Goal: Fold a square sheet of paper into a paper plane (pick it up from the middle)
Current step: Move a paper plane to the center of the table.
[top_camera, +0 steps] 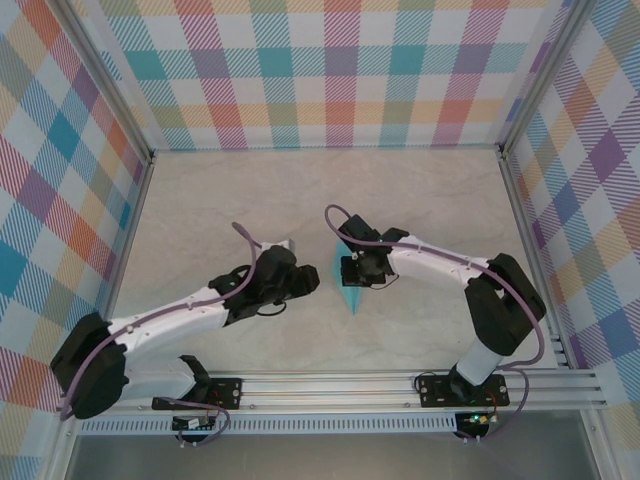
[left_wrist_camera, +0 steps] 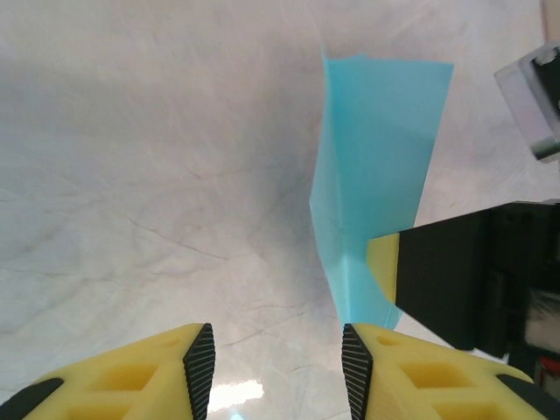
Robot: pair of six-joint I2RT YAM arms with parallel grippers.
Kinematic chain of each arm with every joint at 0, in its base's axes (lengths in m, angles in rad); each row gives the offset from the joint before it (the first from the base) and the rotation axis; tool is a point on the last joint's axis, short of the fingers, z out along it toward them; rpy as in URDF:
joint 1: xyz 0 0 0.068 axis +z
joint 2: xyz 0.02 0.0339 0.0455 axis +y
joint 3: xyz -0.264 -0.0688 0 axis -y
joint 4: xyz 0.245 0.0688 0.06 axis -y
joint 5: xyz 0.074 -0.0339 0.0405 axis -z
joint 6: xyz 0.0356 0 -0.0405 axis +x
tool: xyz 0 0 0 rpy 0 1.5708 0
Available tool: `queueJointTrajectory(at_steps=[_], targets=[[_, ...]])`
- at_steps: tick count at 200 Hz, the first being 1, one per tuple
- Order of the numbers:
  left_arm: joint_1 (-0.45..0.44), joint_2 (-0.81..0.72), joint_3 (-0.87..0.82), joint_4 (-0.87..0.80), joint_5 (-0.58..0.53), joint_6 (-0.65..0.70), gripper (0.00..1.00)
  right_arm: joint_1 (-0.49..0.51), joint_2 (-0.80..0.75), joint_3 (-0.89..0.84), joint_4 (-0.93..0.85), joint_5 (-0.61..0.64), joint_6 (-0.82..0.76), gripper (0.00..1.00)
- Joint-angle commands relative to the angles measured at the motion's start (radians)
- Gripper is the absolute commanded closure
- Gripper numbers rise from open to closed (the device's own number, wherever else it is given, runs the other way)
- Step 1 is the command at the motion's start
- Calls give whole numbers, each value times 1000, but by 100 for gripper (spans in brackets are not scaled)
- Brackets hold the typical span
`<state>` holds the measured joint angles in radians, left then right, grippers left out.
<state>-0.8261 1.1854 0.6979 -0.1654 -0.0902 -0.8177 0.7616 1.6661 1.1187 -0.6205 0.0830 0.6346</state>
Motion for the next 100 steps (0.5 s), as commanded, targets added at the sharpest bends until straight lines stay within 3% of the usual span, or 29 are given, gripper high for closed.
queueJointTrajectory(at_steps=[1, 70, 100], targets=[[37, -86, -53, -104, -77, 18, 54, 18, 86, 73, -126, 85, -16, 91], [121, -278, -133, -229, -79, 37, 54, 36, 254, 187, -186, 79, -19, 77], [140, -301, -137, -251, -79, 49, 53, 39, 267, 198, -186, 78, -20, 80]])
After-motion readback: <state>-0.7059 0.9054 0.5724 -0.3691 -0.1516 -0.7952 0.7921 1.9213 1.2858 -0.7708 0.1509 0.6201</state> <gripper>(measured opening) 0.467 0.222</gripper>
